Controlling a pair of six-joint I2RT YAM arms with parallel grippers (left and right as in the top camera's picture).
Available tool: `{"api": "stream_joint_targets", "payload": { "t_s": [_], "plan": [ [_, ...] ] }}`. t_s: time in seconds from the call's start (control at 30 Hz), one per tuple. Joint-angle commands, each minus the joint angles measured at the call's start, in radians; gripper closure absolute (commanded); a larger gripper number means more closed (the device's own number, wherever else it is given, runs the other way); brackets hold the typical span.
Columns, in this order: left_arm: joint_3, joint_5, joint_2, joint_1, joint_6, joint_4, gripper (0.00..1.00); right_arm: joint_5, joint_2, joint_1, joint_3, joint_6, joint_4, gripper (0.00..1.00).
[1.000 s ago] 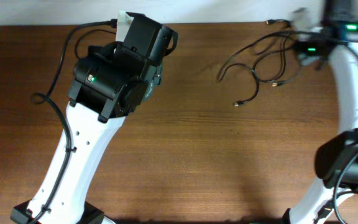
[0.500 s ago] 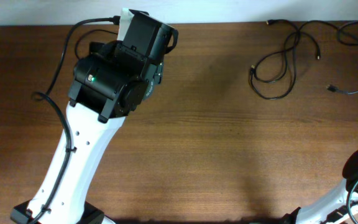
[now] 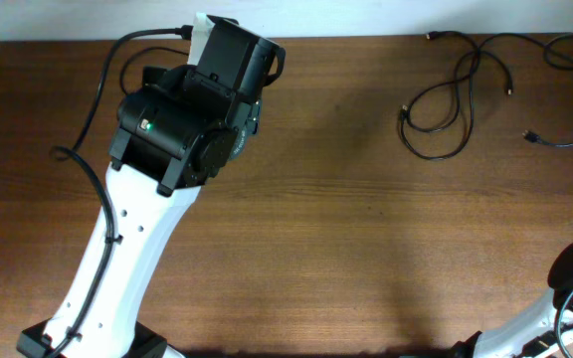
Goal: Untangle cables
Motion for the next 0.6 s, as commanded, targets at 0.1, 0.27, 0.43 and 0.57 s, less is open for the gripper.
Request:
{"api": "stream_joint_targets", "payload": {
  "t_s": [0.1,0.27,0.43,0.57],
  "plan": [
    [-0.001,-0.014,-0.002,0.002,0.015,0.007,0.01,0.012,-0.035,-0.116,-0.168,0.117,0.116,0.96],
    [-0.001,-0.014,-0.002,0.002,0.015,0.006,0.01,0.114,-0.035,-0.140,-0.263,0.213,0.212,0.96],
    [-0.001,-0.014,-0.002,0.002,0.015,0.009,0.01,0.227,-0.035,-0.141,-0.332,0.275,0.291,0.96],
    [-0.001,-0.014,-0.002,0.002,0.015,0.010,0.01,0.241,-0.035,-0.153,-0.476,0.277,0.445,0.96]
  ]
}}
